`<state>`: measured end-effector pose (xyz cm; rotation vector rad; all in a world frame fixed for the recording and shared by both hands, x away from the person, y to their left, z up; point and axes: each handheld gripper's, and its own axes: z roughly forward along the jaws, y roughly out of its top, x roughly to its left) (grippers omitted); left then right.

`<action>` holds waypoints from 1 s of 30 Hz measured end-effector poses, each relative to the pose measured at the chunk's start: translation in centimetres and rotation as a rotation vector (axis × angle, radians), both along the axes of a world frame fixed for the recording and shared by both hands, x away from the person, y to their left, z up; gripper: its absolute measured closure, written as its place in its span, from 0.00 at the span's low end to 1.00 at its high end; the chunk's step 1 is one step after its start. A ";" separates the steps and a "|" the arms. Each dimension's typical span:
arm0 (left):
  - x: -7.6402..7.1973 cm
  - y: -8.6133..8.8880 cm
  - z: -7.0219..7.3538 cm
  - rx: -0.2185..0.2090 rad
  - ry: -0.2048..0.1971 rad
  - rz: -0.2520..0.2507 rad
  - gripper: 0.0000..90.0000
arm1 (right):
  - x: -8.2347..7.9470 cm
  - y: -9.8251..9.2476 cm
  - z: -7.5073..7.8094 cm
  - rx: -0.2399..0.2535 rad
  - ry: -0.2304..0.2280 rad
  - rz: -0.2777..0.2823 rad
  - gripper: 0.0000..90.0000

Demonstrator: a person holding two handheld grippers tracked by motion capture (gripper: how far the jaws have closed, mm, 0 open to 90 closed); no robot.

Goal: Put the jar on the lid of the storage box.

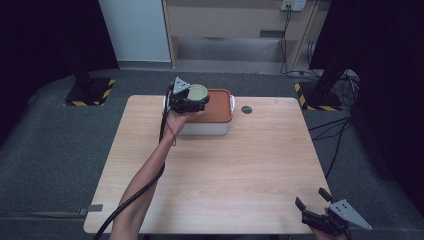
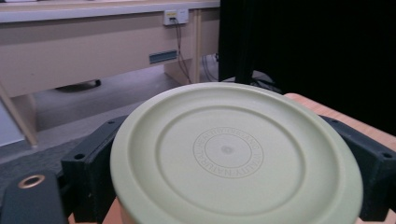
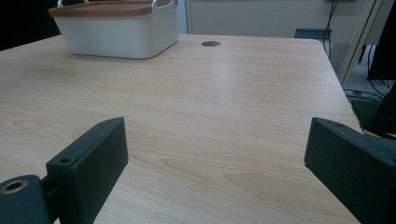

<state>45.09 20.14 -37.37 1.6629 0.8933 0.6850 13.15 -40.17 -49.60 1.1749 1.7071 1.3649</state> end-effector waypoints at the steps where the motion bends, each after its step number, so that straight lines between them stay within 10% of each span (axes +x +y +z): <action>1: 0.2 -0.1 -0.1 0.002 0.004 0.009 0.10 | 0.0 0.0 0.0 0.000 -0.001 0.001 0.07; 30: 2.6 -0.9 -2.7 0.008 0.067 0.079 0.10 | 0.0 -0.2 0.0 0.001 -0.001 0.007 0.07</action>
